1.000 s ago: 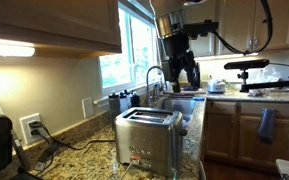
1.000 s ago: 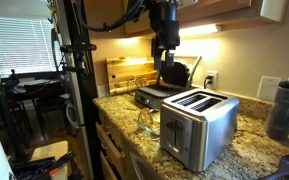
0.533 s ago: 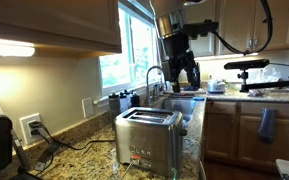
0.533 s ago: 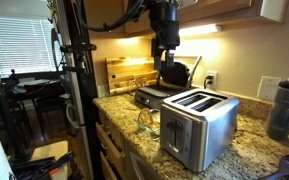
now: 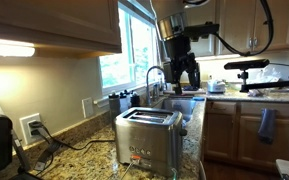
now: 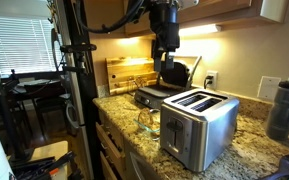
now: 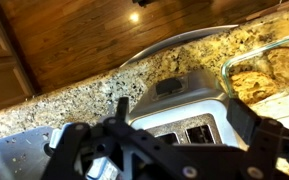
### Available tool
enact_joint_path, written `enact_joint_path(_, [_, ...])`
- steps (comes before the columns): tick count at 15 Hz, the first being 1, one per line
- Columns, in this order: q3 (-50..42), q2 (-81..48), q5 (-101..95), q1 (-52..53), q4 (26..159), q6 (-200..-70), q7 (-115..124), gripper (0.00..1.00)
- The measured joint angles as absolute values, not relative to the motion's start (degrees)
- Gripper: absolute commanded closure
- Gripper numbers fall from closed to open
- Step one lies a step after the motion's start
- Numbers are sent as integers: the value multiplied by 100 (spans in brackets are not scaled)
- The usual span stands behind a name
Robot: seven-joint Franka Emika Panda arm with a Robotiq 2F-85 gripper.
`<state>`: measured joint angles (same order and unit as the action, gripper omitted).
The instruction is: Put a slice of bread in the toaster and push down the lever
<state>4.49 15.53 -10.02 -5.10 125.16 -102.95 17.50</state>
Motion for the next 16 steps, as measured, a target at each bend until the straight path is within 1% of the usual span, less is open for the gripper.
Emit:
enact_joint_path(6, [305,1642,-890,-510,13171,-10297,1749,0])
enact_joint_path(11, [321,1967,-446,-412,13909,-10376,1749,0])
enact_joint_path(13, [353,2099,-322,-342,14156,-10649,1749,0])
enact_joint_path(16, [404,2129,-126,-230,14464,-11403,1749,0])
